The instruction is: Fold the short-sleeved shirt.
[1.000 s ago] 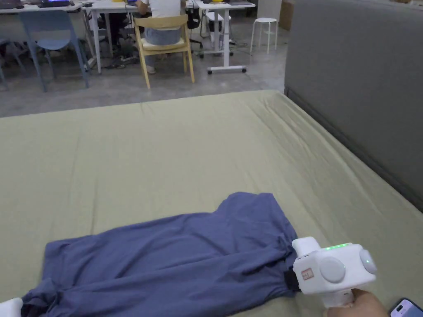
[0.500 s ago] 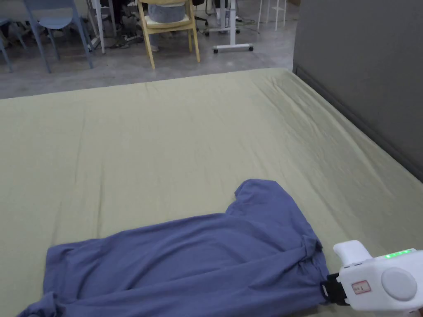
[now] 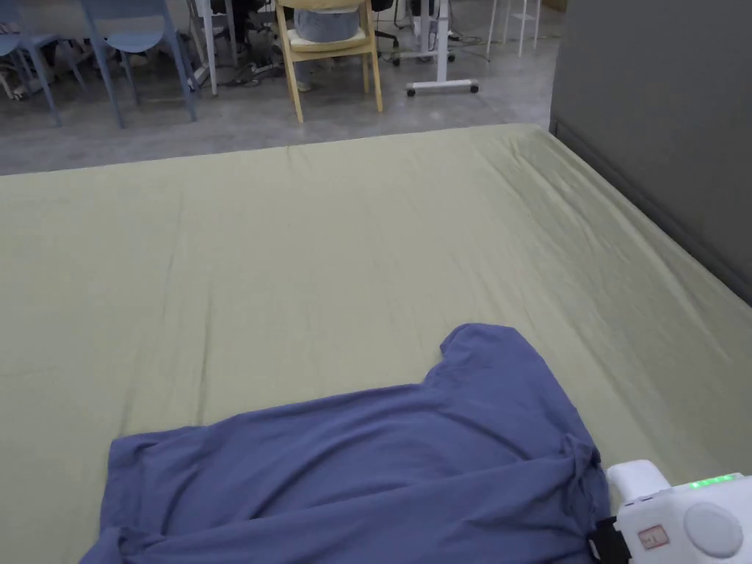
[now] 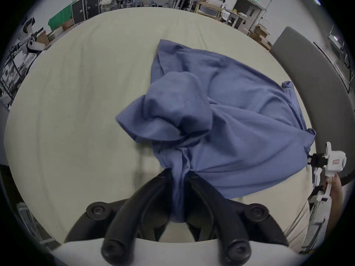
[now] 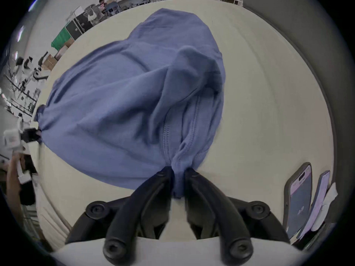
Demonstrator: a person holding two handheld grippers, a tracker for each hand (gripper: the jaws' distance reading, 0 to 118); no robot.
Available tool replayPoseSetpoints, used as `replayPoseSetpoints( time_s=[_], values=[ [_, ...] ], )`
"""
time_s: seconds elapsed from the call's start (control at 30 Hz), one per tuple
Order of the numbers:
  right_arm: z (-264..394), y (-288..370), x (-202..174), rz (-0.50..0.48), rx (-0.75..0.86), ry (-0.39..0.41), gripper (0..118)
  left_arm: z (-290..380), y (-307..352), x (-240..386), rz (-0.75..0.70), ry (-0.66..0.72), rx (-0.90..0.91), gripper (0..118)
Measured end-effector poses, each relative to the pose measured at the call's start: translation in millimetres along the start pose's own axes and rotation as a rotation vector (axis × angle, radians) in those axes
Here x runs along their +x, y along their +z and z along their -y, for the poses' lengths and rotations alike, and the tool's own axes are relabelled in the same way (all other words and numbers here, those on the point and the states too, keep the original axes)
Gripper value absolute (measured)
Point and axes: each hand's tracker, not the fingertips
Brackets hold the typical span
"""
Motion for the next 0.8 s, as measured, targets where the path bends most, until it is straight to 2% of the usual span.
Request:
replayPoseSetpoints(
  time_s=[0.03, 0.07, 0.1, 0.13, 0.2, 0.33, 0.37, 0.4, 0.43, 0.47, 0.57, 0.63, 0.67, 0.7, 0.73, 0.8],
  values=[
    [-2, 9, 3, -0.03, 0.0, -0.046, 79, -3, 9, 0, 0.011, 0.048, 0.011, 93],
    [-4, 24, 4, -0.059, 0.02, -0.089, 118, -3, 22, -1, 0.023, 0.071, 0.065, 118],
    [-5, 39, 3, -0.051, 0.053, -0.103, 118, -4, 37, 0, 0.051, 0.074, 0.139, 118],
    [-3, 60, 0, -0.059, 0.155, -0.091, 116, -1, 57, 3, 0.113, 0.07, 0.199, 118],
    [-9, 92, -6, -0.085, 0.353, -0.106, 118, -6, 85, 18, 0.131, 0.099, 0.3, 118],
    [-15, 124, -44, -0.12, 0.357, -0.104, 115, -19, 93, 36, 0.132, 0.072, 0.186, 118],
    [-17, 119, -48, -0.11, 0.363, -0.072, 98, -21, 91, 42, 0.108, 0.048, 0.187, 115],
    [-19, 108, -51, -0.08, 0.379, -0.017, 46, -25, 88, 48, 0.066, 0.022, 0.186, 92],
    [-19, 102, -60, -0.055, 0.368, 0.016, 2, -31, 82, 53, 0.029, -0.013, 0.177, 30],
    [-14, 96, -67, -0.043, 0.363, 0.044, 2, -34, 62, 36, 0.016, -0.029, 0.136, 0],
    [-8, 87, -73, -0.209, 0.314, 0.026, 2, -76, 39, 22, 0.052, 0.005, 0.178, 0],
    [-3, 82, -74, -0.198, 0.305, 0.029, 2, -100, 21, 25, 0.02, 0.009, 0.222, 0],
    [-1, 86, -77, -0.182, 0.3, 0.044, 2, -121, 9, 22, -0.022, -0.009, 0.238, 26],
    [1, 85, -77, -0.178, 0.288, 0.052, 2, -139, -3, 21, -0.079, -0.025, 0.235, 79],
    [4, 84, -75, -0.175, 0.281, 0.055, 2, -152, -16, 25, -0.126, -0.032, 0.212, 118],
    [8, 85, -69, -0.171, 0.266, 0.046, 2, -175, -43, 24, -0.116, -0.014, 0.167, 118]
  ],
)
